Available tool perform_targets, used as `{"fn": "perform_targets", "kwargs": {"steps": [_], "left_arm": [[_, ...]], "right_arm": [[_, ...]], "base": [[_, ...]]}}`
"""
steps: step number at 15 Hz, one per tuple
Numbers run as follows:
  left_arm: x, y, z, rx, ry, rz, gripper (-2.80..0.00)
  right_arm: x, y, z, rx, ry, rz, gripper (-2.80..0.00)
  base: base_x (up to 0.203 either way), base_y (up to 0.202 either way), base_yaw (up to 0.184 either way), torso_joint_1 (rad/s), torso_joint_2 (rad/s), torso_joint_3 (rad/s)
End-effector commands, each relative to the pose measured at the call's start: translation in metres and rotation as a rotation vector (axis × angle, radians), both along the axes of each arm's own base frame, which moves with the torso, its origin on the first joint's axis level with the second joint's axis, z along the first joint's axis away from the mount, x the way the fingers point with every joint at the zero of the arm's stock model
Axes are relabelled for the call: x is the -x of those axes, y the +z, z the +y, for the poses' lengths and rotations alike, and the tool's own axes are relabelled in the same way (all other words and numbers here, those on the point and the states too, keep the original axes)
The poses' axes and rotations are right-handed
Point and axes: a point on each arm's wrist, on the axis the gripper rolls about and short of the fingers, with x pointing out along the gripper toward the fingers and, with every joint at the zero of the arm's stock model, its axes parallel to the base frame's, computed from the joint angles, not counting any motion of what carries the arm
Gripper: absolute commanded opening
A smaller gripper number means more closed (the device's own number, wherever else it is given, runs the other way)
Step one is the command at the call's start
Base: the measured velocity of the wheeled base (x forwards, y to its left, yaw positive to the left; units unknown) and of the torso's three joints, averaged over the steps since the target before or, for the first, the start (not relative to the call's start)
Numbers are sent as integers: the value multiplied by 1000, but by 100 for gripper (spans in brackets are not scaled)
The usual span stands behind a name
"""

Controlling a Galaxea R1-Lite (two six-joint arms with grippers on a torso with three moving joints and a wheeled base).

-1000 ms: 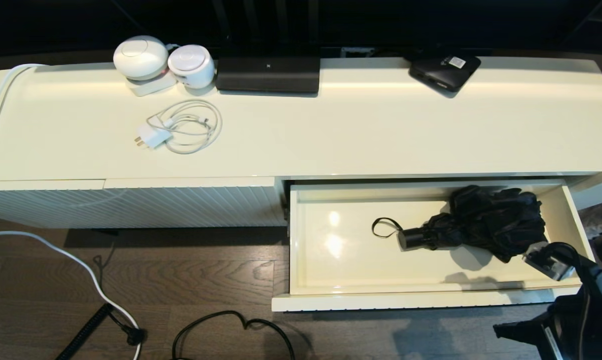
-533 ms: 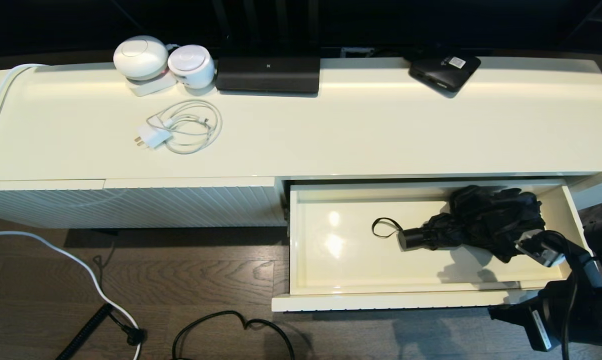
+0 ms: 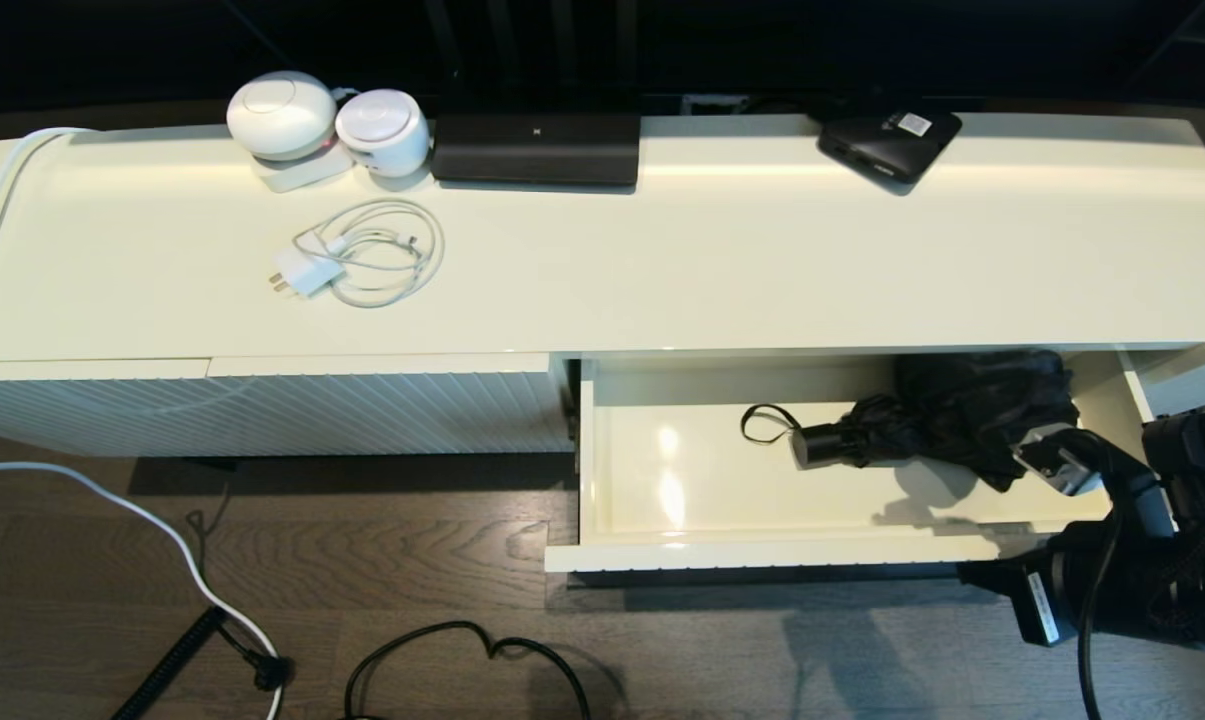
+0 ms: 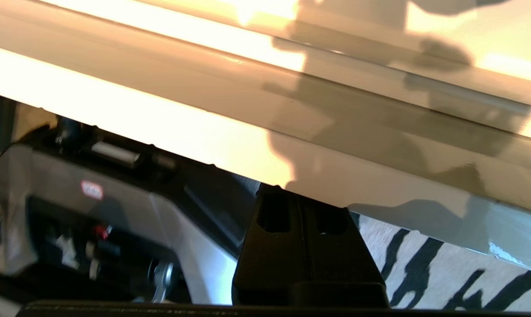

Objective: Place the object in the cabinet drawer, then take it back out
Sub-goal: Close the drawer

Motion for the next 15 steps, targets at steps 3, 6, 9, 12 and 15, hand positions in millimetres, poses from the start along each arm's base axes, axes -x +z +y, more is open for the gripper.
{"fn": "perform_targets", "kwargs": {"steps": [3,6,9,12,15], "left_arm": [[0,0,0,0,0,0,-280],[0,0,0,0,1,0,-280],[0,0,0,0,1,0,-280],[0,0,0,0,1,0,-280],[0,0,0,0,1,0,-280]], "right_arm": [[-7,5,2,13,-17,-46,-280],[-4,14,1,6,-19,-87,-280],[0,21,0,1,-20,-118,-280],[-2,20,1,1,-21,-115,-280],[-6,14,2,-2,-24,-116,-280]], "base": [[0,0,0,0,0,0],[0,0,0,0,0,0],[0,0,0,0,0,0],[0,0,0,0,0,0],[0,0,0,0,0,0]]}}
